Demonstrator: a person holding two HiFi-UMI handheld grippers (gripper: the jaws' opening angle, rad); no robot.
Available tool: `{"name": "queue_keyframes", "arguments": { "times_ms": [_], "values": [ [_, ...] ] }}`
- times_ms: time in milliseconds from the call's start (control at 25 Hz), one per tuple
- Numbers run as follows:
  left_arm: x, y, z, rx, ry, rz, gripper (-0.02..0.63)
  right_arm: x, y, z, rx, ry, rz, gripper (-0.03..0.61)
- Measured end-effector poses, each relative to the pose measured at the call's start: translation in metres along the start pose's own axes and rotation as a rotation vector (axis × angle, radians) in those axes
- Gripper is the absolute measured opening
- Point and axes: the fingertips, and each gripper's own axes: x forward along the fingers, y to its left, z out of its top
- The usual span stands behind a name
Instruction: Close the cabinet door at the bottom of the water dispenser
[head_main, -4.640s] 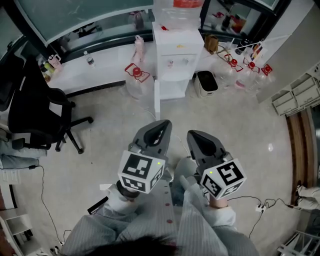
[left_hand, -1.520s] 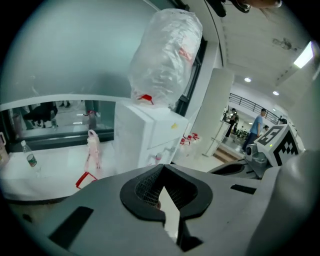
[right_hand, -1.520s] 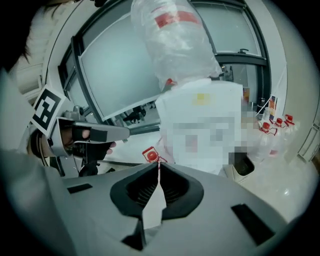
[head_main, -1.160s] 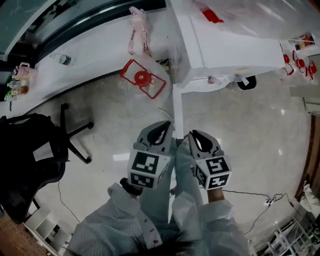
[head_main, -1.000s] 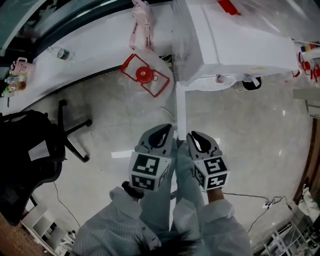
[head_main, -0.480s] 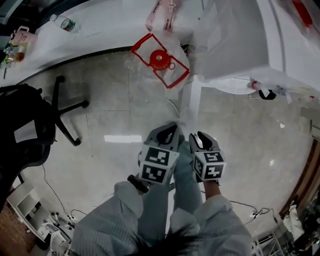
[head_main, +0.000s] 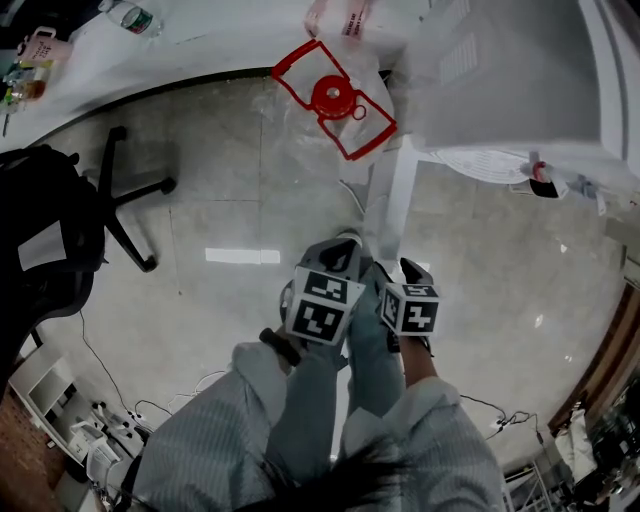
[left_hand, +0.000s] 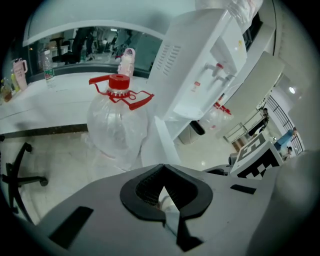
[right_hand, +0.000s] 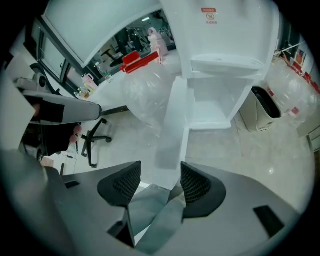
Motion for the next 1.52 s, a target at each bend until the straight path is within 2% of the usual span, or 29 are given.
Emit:
{"name": "queue_keyframes", "arguments": {
  "times_ms": [480,760,1120,1320,1520],
  "values": [
    [0.019,0.004,0.000,-0.008,0.037,0.025,0.011,0.027,-0.014,-0.019,-0.026,0.080,-0.090,0.209],
    [0.019,0.006,0.000,-0.010,0.041,0.022,0.011,0.024,-0.014,-0.021,-0.052,0.094,-0.113,0.187],
    [0.026,0.005,0.011,-0.004,0.029,0.023,0.011,0.015,-0.037,-0.027,-0.076,0.121,-0.158,0.176],
    [0.036,-0.003,0.008,-0.054,0.017,0.058,0.011,0.010,-0.051,-0.025,-0.118,0.103,-0.142,0.175],
    [0.050,-0.031,0.000,-0.150,-0.010,0.120,0.011,-0.003,-0.084,-0.027,-0.193,0.112,-0.120,0.172]
  ]
}}
